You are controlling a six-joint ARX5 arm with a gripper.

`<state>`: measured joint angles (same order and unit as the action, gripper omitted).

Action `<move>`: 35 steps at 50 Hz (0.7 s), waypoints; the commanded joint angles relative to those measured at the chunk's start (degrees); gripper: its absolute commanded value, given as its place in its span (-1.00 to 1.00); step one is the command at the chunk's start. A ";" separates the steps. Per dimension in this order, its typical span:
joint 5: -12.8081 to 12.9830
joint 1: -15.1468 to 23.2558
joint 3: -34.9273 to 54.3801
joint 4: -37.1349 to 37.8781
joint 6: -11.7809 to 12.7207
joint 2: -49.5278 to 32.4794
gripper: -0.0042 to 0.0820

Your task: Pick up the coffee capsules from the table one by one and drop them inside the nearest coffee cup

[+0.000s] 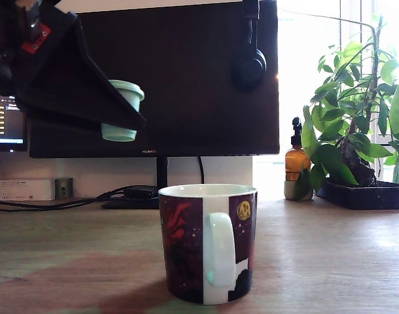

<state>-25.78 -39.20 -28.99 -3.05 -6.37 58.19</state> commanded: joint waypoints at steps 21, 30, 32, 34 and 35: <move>1.92 -1.75 1.55 0.09 0.11 -0.44 -0.40; 2.32 -2.05 1.55 1.05 0.13 -0.26 -0.40; 2.32 -2.16 1.55 1.22 0.13 -0.07 -0.40; 2.40 -2.23 1.55 1.29 0.13 0.09 -0.40; 2.51 -2.23 1.53 1.40 0.13 0.33 -0.40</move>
<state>-23.42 -41.15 -28.99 -2.44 -6.37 58.22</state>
